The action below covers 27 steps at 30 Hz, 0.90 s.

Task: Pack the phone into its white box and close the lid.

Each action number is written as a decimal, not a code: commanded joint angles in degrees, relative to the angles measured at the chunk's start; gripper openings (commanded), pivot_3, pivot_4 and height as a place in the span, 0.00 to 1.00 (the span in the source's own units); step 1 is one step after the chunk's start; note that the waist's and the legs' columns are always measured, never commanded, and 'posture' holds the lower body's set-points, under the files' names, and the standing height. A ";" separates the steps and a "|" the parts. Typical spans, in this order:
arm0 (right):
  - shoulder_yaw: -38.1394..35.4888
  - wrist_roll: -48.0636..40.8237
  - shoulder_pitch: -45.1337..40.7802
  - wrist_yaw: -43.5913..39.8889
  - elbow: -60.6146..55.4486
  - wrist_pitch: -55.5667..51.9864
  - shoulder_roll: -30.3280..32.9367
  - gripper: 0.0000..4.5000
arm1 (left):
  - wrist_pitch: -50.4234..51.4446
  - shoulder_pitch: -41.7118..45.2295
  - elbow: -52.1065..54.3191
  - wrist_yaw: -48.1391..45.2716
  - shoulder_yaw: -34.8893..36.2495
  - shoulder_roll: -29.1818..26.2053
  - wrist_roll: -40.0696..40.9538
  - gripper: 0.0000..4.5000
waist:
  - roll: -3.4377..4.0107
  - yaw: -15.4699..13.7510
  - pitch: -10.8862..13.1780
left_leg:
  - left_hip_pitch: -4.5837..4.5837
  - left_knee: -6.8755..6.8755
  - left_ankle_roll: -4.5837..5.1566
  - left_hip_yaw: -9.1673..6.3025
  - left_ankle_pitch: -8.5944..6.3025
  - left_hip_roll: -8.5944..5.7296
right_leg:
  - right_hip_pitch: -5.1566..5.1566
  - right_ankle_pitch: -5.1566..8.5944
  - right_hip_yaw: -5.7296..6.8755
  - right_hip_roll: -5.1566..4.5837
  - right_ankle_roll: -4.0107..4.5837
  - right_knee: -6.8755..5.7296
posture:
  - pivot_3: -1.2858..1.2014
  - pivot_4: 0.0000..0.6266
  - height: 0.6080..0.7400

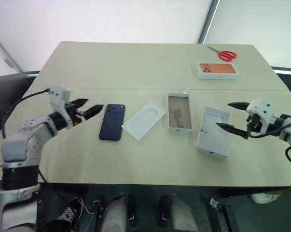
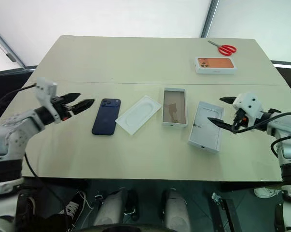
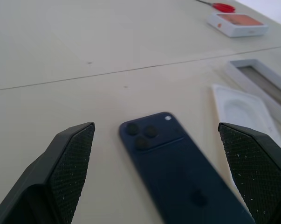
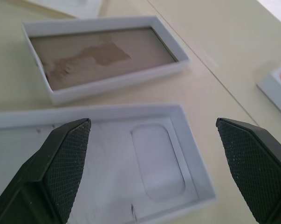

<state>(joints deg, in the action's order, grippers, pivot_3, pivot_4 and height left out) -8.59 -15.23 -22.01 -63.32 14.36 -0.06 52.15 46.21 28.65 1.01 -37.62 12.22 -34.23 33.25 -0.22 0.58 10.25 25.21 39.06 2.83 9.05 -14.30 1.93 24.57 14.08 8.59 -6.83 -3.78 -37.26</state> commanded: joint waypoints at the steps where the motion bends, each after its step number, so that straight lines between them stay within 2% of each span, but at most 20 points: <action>1: 2.17 0.31 -4.26 0.20 -7.81 0.26 -0.71 1.00 | 5.56 5.90 -2.86 0.47 -3.41 3.67 2.01 0.99 | -0.01 0.01 0.00 | 0.00 0.00 0.00 0.00 0.01 0.00 | 0.00 0.00 0.00 0.00 0.00 -0.01 | 0.52 0.24 0.98; 4: 3.88 0.06 -6.00 0.47 -11.00 -1.32 -2.13 1.00 | 12.03 12.55 -10.56 -0.54 -4.99 7.13 3.65 0.99 | -0.06 -0.17 0.00 | -0.01 0.03 0.00 -0.02 0.01 0.00 | -0.02 0.02 0.01 0.03 -0.04 -0.02 | 0.52 0.24 0.98; 10: 4.40 1.82 -3.87 1.89 -10.27 0.38 -3.63 1.00 | 13.26 22.68 -26.62 -6.24 -8.93 9.28 1.22 0.99 | -0.07 -0.27 0.01 | 0.00 0.05 0.01 -0.01 0.02 -0.05 | -0.03 0.05 0.02 0.04 -0.09 -0.02 | 0.52 0.24 0.98; 21: 3.96 2.39 -2.53 4.05 -11.25 0.54 -4.58 1.00 | 5.53 30.80 -44.82 -17.67 -18.07 11.70 -9.42 0.99 | -0.08 0.05 0.01 | -0.02 0.06 -0.01 -0.01 0.03 -0.06 | -0.03 0.07 0.02 0.05 -0.12 -0.06 | 0.52 0.24 0.98; 27: 4.07 2.47 -2.34 4.95 -11.49 0.56 -5.08 1.00 | 3.52 35.52 -53.80 -21.64 -18.54 14.21 -12.83 0.99 | -0.08 -0.03 0.01 | 0.00 0.08 -0.01 -0.02 0.02 -0.07 | -0.03 0.07 0.01 0.03 -0.12 -0.06 | 0.52 0.24 0.98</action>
<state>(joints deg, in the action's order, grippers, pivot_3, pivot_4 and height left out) -3.12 -12.49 -24.06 -59.16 4.63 -0.36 47.12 51.25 62.40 -51.51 -57.74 -6.06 -20.69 21.55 -0.30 0.54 10.26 25.20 39.15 2.83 9.04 -14.28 1.86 24.54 14.14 8.60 -6.80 -3.90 -37.32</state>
